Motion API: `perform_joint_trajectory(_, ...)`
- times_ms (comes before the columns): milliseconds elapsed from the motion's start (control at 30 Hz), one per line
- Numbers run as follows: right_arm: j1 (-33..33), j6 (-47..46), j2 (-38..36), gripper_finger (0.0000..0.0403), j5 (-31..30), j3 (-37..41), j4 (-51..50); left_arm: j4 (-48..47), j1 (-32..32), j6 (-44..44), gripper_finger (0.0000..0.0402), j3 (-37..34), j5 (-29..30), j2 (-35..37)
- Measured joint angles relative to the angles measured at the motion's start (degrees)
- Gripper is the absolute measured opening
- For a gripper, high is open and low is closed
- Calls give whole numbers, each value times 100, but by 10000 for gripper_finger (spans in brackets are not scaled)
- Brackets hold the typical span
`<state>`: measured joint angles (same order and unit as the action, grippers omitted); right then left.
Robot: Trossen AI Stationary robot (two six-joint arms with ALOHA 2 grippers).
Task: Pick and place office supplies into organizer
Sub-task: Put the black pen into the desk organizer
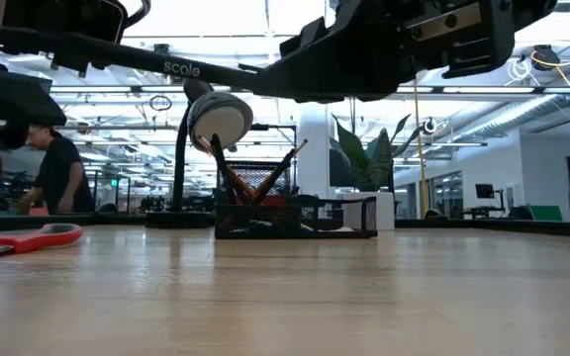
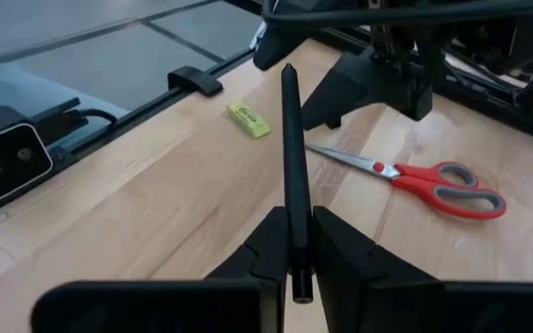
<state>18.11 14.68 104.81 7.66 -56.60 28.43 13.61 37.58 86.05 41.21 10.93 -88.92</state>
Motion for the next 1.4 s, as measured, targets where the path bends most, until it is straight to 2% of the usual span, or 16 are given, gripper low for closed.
perform_joint_trajectory(133, 0, -2, 0, 33, 2, 2, 93, -2, 0, -25, 261, 0, -38, 0)
perform_joint_trajectory(467, -2, -13, 0, 32, 0, 2, 87, 2, 0, -203, 124, 0, 106, 0)
perform_joint_trajectory(767, -2, -28, 0, 31, -26, 2, 82, 25, -3, -409, 48, 3, 108, 4)
perform_joint_trajectory(867, -4, -32, 0, 42, -30, 4, 85, 42, -2, -547, 26, 7, 106, 7)
perform_joint_trajectory(1000, -2, -28, -39, 71, -2, 7, 239, -28, 15, -669, 20, -1, 303, 3)
perform_joint_trajectory(1233, 3, -95, -522, 111, 9, 4, 249, -14, 79, -725, 40, 0, 362, 4)
perform_joint_trajectory(1400, 41, -552, -1033, 126, 526, 116, 384, 8, 249, -1023, 26, 0, 1052, 4)
